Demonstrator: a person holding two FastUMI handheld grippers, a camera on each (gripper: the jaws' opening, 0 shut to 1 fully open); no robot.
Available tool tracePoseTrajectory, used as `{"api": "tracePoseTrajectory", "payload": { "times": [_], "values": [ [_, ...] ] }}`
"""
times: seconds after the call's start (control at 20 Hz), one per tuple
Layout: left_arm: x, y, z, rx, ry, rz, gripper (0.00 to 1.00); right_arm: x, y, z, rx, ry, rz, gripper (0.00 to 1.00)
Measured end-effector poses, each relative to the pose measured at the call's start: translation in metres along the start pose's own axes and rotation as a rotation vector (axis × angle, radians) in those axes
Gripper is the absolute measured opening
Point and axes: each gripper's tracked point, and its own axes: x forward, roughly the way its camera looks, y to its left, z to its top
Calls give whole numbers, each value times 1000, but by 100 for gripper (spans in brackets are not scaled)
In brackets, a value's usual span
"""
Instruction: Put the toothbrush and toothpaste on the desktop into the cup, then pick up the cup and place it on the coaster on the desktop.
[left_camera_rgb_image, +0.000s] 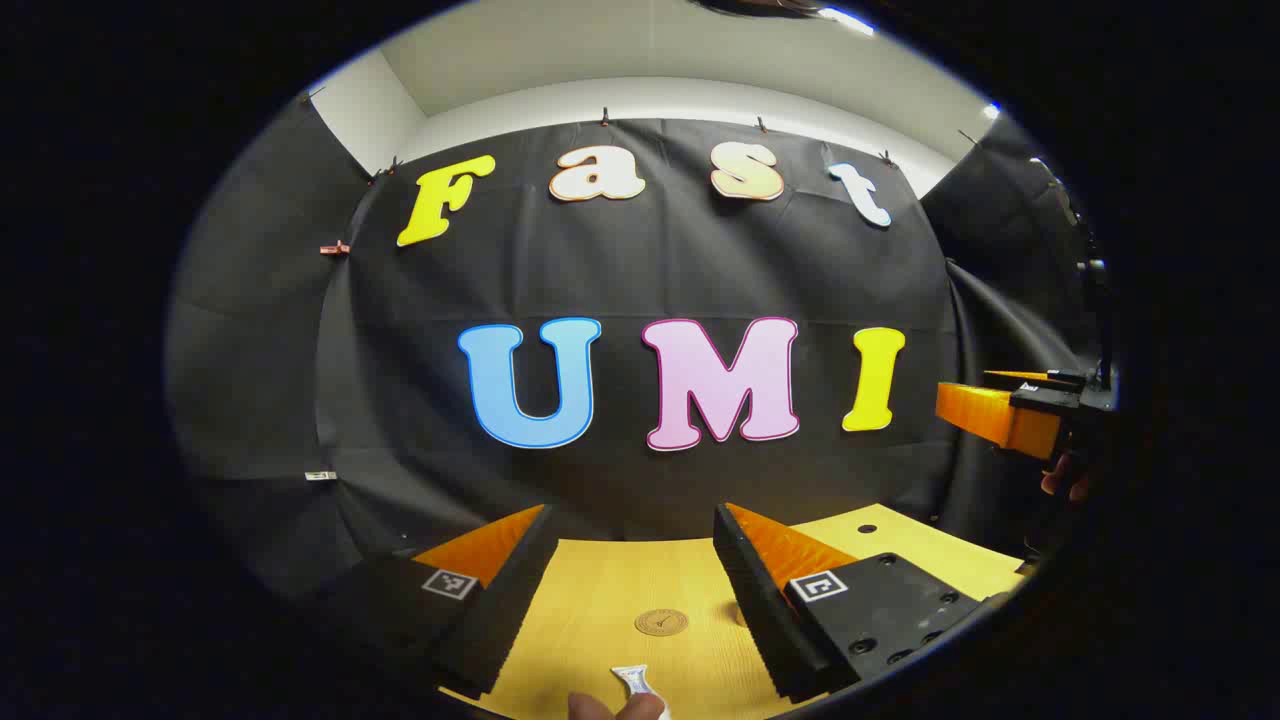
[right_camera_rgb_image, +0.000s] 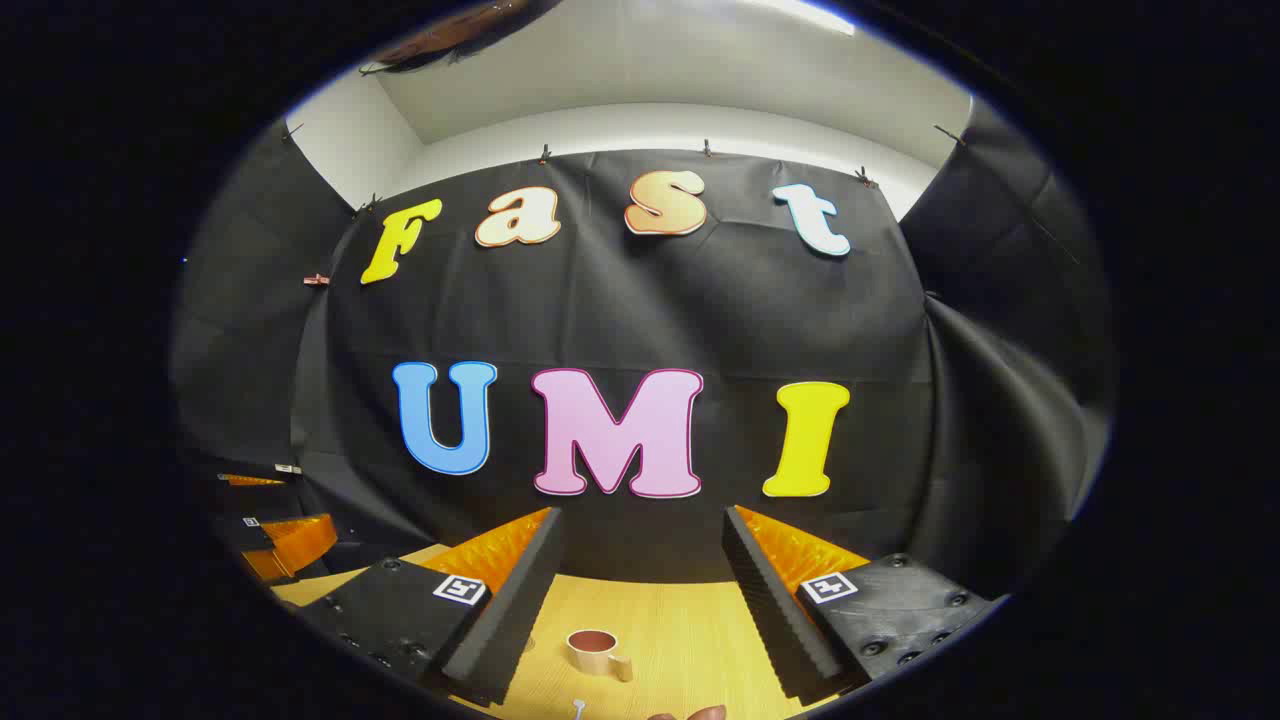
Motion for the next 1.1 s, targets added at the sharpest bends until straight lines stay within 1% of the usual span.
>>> {"api": "tracePoseTrajectory", "payload": {
  "times": [0.05, 0.1, 0.15, 0.5, 0.85, 1.0, 1.1],
  "values": [
    [1, -1, -1, 2, -1, -1, 97, 0, 1, 0, -2, 3, 4, 97],
    [1, -2, 0, 6, -2, -3, 97, 1, -1, -1, -7, 4, 5, 94],
    [1, -2, -1, 9, 1, -4, 97, 2, -1, -2, -10, 5, 7, 97],
    [2, -3, -3, 10, 12, 4, 97, 4, -2, -5, -12, 16, 7, 97],
    [1, -6, -7, 11, 20, -4, 97, 1, -3, -5, -13, 22, 11, 97],
    [5, -13, -26, 11, 72, -20, 98, -2, -5, -8, -22, 28, 11, 97],
    [10, -15, -51, 14, 136, -30, 97, -5, -6, -12, -29, 38, 14, 97]
  ]
}}
